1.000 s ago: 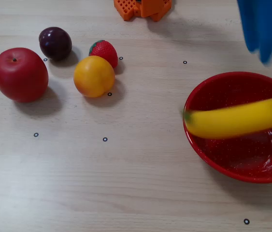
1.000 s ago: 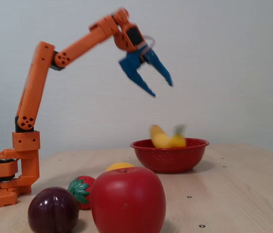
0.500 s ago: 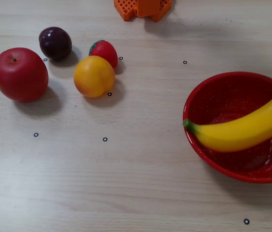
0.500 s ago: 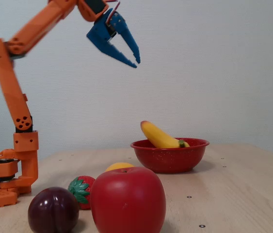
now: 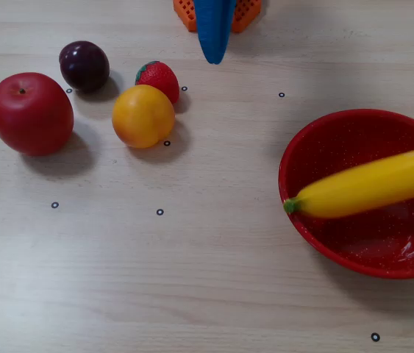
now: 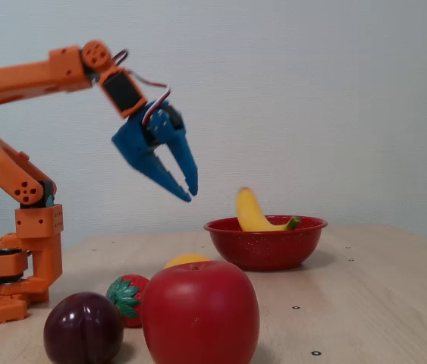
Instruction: Put the banana in the red bowl.
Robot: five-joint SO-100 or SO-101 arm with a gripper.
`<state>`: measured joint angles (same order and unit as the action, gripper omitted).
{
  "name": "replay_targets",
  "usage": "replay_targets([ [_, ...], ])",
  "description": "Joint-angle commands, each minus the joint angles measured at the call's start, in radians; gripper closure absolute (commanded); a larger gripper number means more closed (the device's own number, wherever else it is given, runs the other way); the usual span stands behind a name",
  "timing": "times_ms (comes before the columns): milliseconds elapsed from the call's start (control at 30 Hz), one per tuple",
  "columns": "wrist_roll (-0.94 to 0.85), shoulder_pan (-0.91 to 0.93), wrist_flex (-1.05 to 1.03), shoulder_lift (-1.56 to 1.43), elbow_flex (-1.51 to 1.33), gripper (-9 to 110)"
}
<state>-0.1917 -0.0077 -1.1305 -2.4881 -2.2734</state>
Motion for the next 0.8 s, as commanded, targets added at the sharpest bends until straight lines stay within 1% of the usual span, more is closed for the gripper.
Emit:
replay_targets([
  [0, 0.031, -0.017, 0.066, -0.147, -0.094, 101],
  [133, 0.031, -0.008, 0.081, -0.299, -0.278, 101],
  [267, 0.032, -0.026, 0.143, -0.456, -0.463, 101],
  [367, 0.029, -0.029, 0.144, -0.568, -0.561, 101],
  [667, -0.025, -0.037, 0.143, -0.815, -0.762, 101],
  [767, -0.041, -0.035, 0.143, -0.822, -0.77, 101],
])
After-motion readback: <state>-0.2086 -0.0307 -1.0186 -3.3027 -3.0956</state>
